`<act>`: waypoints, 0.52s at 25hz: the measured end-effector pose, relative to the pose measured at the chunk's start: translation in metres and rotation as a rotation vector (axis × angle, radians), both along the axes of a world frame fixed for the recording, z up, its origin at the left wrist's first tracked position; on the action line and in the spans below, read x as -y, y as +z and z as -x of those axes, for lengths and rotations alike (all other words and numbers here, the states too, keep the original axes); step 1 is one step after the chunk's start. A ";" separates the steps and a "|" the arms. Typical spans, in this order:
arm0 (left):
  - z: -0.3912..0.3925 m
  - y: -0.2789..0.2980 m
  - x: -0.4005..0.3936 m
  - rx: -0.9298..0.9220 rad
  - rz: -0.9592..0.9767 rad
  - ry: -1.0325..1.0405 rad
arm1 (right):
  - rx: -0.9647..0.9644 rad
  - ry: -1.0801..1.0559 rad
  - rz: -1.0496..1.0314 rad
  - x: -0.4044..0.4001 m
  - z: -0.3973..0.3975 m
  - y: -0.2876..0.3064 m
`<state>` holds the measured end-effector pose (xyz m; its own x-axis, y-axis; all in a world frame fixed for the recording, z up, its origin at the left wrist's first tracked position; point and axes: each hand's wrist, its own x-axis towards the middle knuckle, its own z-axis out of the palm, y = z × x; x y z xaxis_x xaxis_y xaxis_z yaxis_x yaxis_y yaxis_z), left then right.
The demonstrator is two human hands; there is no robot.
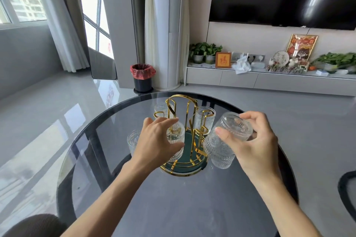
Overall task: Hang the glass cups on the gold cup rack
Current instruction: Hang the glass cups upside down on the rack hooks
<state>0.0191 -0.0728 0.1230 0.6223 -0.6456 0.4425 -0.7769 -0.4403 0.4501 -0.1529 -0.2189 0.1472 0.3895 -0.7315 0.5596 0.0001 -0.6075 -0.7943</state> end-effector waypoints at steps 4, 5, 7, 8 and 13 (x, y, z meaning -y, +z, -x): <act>-0.011 0.005 -0.004 0.010 -0.132 -0.058 | -0.068 -0.017 0.107 0.001 -0.018 -0.001; -0.012 0.005 -0.005 0.011 -0.151 -0.071 | -0.043 -0.018 0.104 0.001 -0.020 0.000; -0.012 0.004 -0.005 0.005 -0.168 -0.097 | 0.028 -0.029 0.086 0.001 -0.021 0.001; -0.013 0.003 -0.005 0.002 -0.166 -0.111 | 0.054 -0.040 0.091 0.000 -0.022 0.002; -0.015 0.003 -0.006 0.007 -0.184 -0.134 | -0.088 -0.001 0.184 -0.002 -0.038 -0.005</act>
